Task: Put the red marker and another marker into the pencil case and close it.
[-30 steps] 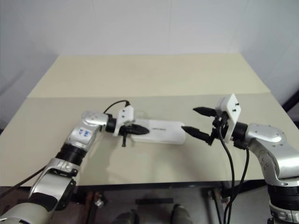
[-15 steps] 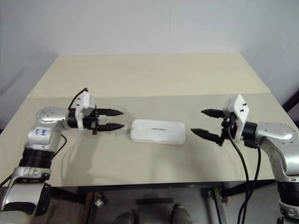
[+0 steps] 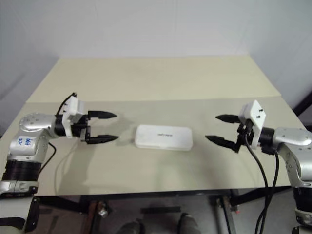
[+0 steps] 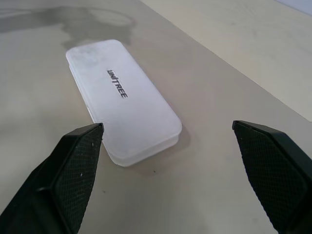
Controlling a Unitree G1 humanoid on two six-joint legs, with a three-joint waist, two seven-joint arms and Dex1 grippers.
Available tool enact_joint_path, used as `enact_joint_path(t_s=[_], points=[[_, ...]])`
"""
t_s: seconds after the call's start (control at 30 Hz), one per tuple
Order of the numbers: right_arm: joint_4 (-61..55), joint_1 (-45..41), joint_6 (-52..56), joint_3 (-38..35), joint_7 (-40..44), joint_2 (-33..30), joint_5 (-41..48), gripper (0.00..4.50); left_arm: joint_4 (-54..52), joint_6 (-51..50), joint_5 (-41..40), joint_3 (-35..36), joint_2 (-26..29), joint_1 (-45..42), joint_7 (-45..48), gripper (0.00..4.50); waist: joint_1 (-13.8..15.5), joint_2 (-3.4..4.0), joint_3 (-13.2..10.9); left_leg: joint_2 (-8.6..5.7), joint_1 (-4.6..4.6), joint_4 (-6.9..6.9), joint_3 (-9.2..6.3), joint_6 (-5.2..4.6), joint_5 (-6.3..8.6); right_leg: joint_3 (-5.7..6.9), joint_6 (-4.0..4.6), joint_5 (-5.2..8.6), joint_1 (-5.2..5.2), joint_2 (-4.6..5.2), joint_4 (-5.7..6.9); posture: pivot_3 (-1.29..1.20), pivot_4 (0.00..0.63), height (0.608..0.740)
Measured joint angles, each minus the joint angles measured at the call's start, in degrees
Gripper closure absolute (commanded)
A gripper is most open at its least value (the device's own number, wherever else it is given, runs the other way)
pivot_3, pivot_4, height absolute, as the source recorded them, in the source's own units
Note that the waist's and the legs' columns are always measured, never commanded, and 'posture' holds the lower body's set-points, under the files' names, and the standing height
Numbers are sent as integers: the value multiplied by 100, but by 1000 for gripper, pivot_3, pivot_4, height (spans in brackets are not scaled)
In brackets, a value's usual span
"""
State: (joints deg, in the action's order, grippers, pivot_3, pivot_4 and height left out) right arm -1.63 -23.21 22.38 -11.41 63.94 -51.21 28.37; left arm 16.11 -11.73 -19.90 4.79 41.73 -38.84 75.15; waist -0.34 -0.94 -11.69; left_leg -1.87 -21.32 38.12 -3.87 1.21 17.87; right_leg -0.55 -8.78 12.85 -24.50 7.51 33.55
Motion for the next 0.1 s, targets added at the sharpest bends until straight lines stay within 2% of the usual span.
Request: enact_joint_path(t_s=[0.1], points=[[78,-266,-34,94,73,9,-42,0,-8,0,-2,3,2,35,-57,13,5,0,0,0,1,2,-1,1,-1,0,1,0,0,0,3,0,150,740]])
